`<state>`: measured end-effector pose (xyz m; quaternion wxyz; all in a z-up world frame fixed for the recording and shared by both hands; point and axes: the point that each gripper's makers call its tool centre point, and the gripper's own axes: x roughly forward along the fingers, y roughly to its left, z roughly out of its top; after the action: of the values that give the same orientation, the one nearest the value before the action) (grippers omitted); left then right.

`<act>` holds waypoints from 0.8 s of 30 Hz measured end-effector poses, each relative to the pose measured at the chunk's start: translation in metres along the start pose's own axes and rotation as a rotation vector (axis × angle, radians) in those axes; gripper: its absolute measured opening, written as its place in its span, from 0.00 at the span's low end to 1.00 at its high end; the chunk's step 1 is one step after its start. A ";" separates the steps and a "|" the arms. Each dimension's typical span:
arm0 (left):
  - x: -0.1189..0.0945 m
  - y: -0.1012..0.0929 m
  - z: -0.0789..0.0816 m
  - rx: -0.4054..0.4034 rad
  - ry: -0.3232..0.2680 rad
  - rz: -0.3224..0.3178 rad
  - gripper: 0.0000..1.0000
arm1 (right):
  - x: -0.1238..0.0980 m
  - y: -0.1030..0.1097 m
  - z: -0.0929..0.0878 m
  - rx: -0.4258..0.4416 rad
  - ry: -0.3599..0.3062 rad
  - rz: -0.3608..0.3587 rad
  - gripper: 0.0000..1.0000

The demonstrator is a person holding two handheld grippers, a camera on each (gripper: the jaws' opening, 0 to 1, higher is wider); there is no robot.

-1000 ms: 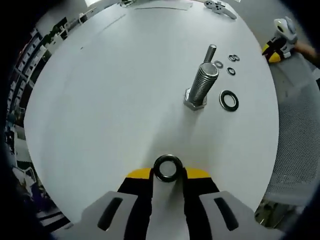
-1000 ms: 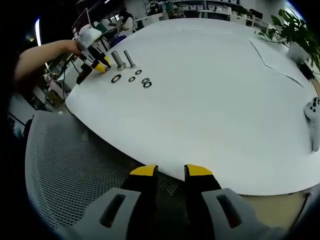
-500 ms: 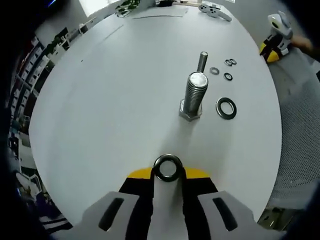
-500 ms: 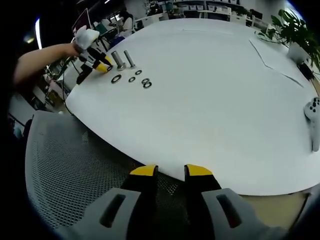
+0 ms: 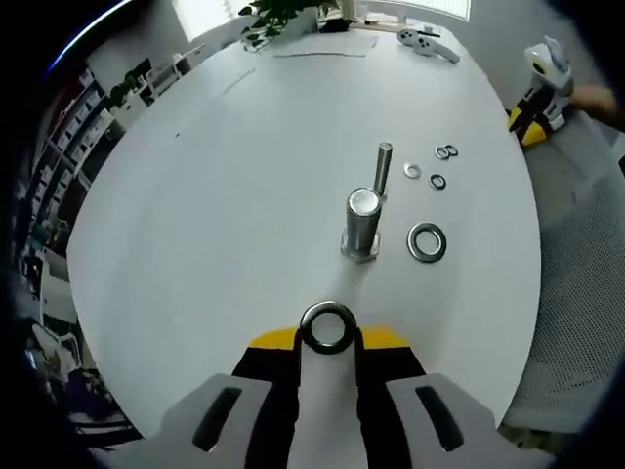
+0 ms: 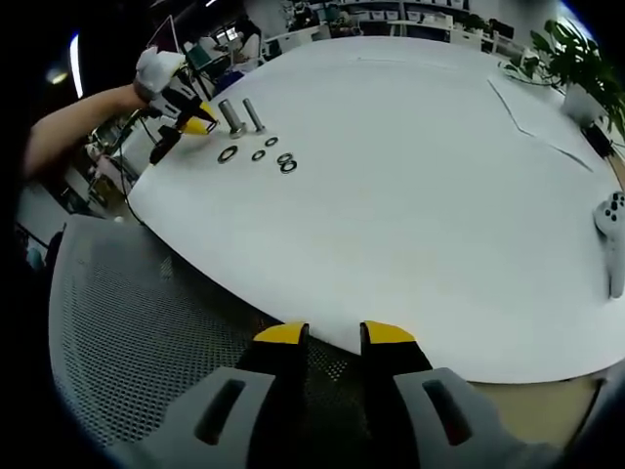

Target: Place the washer onto the threaded stud by aligning its center hole with the stud, sliding it down to the base, and recovering from edge contact or off-axis alignment until the washer reaches the visible bottom stop.

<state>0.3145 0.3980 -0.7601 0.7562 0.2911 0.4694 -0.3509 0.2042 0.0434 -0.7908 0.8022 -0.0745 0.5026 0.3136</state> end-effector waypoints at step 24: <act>-0.028 -0.003 0.052 0.074 -0.124 0.043 0.19 | 0.000 0.000 0.001 -0.003 -0.008 -0.002 0.24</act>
<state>0.3295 0.3636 -0.7143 0.7799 0.3064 0.4020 -0.3691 0.2051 0.0438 -0.7898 0.8045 -0.0750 0.4987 0.3138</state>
